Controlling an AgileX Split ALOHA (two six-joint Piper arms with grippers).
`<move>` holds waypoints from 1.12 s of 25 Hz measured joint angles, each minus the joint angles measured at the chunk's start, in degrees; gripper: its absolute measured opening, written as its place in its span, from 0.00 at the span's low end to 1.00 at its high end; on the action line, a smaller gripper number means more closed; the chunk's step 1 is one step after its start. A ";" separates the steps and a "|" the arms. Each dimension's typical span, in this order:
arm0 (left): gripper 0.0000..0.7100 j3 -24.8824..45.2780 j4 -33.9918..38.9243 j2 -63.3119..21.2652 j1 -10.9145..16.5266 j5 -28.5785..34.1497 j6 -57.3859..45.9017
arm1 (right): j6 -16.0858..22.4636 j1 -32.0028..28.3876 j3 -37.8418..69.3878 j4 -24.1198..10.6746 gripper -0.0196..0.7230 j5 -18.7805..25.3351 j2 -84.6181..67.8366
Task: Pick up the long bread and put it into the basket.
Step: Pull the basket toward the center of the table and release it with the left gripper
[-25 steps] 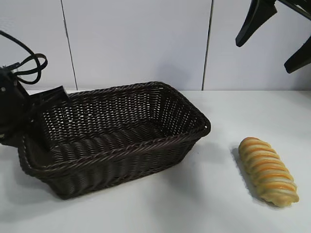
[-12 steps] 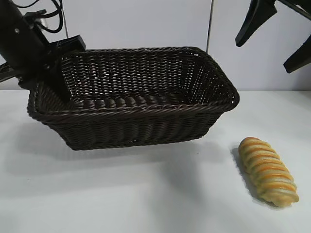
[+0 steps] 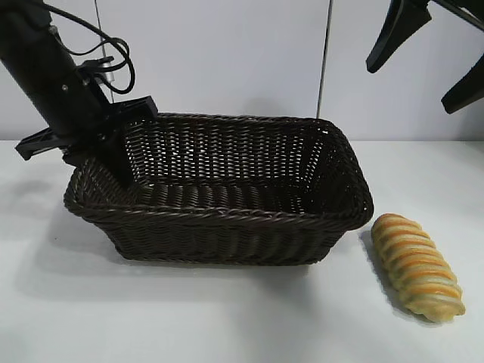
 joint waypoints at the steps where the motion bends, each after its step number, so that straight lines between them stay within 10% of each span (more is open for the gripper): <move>1: 0.14 0.00 0.00 0.07 0.00 0.01 0.02 | 0.00 0.00 0.00 0.00 0.92 0.00 0.00; 9: 0.18 -0.02 -0.13 0.12 0.00 -0.18 0.07 | 0.00 0.00 0.00 0.00 0.92 -0.18 0.00; 17: 0.82 -0.12 -1.36 0.12 0.00 -0.05 0.07 | 0.00 0.00 0.00 0.00 0.92 -0.24 0.00; 28: 0.98 -7.50 5.92 -5.15 1.51 9.70 -2.91 | 0.00 0.00 0.00 0.00 0.92 -0.14 0.00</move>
